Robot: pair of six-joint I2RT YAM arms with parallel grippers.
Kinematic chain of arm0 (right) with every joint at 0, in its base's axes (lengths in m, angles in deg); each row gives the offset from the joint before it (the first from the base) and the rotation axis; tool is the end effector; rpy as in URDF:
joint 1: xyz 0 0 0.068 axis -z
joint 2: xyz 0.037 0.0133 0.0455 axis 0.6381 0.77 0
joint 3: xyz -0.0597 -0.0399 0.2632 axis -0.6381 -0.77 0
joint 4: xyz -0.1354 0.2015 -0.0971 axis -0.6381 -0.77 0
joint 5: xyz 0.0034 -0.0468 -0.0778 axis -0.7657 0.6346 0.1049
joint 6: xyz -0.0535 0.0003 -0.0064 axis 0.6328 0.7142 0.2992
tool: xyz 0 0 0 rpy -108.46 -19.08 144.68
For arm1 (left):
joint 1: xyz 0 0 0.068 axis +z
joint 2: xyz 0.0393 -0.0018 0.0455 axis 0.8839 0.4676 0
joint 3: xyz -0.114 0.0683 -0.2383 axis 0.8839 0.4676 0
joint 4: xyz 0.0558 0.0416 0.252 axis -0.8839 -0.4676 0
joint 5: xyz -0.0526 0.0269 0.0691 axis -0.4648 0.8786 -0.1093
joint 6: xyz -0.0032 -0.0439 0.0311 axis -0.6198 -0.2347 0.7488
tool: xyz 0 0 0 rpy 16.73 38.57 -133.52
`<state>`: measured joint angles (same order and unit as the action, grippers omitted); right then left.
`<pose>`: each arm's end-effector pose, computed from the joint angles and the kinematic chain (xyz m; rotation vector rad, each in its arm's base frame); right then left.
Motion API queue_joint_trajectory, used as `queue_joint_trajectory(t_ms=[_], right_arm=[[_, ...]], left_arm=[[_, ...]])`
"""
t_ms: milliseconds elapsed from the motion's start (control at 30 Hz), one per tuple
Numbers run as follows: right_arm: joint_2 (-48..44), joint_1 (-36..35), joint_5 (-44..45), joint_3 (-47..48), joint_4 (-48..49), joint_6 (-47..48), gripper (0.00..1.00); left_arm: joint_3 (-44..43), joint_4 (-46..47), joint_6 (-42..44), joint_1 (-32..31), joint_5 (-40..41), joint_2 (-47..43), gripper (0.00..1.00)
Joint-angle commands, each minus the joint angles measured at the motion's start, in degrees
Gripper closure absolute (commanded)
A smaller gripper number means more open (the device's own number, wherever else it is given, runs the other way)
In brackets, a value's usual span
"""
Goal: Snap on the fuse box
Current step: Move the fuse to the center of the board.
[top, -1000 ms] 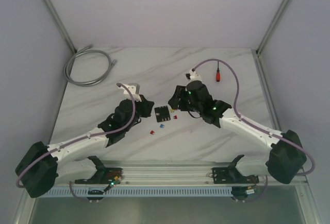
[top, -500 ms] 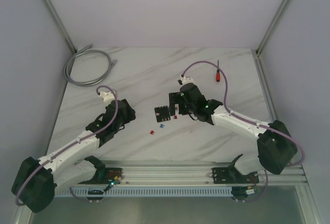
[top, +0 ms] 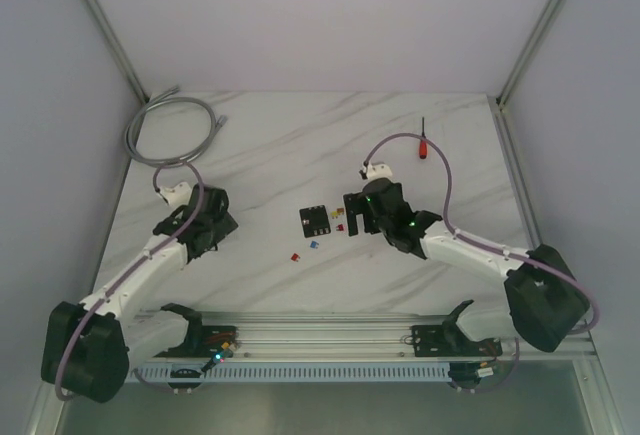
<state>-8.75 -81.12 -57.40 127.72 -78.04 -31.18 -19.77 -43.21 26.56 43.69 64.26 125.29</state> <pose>0.2169 0.1792 0.2145 -0.3189 2.1917 0.2803 0.1959 -0.0506 0.2023 -0.8682 2.2259 -0.0775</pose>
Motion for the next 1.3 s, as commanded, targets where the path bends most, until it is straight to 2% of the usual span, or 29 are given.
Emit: queue_joint_trajectory(t_ms=[0, 167, 333, 500, 733, 1100, 1267], right_arm=[[-1.79, 0.68, 1.98, -3.27, 5.12, 2.66, 0.0], [-2.59, 0.59, 1.79, -5.03, 6.42, 3.0, 0.0], [-6.8, -0.3, 3.87, -7.28, 7.86, 3.46, 0.0], [-7.78, -0.78, 7.31, -8.02, 7.86, 3.72, 0.0], [-7.66, -1.57, 8.77, -8.14, 8.12, 3.91, 0.0], [-7.58, -2.25, 10.37, -8.38, 8.48, 4.18, 0.0], [-7.59, -2.38, 10.65, -8.46, 8.73, 4.27, 0.0]], left_arm=[[-4.31, -10.57, -2.0, 3.94, 1.97, 2.84, 0.14], [-6.39, -14.03, -1.14, 9.9, 1.85, 6.23, 0.15], [-3.3, -12.93, -1.73, 17.4, -0.31, 7.59, 0.19], [-2.85, -12.88, 0.16, 21.29, 0.2, 10.91, 0.24], [-2.45, -12.7, -0.15, 22.69, 0.55, 14.13, 0.33], [-0.96, -12.82, -2.74, 23.83, -0.26, 15.71, 0.39], [1.43, -11.86, -3.78, 26.14, -2.32, 13.65, 0.42]])
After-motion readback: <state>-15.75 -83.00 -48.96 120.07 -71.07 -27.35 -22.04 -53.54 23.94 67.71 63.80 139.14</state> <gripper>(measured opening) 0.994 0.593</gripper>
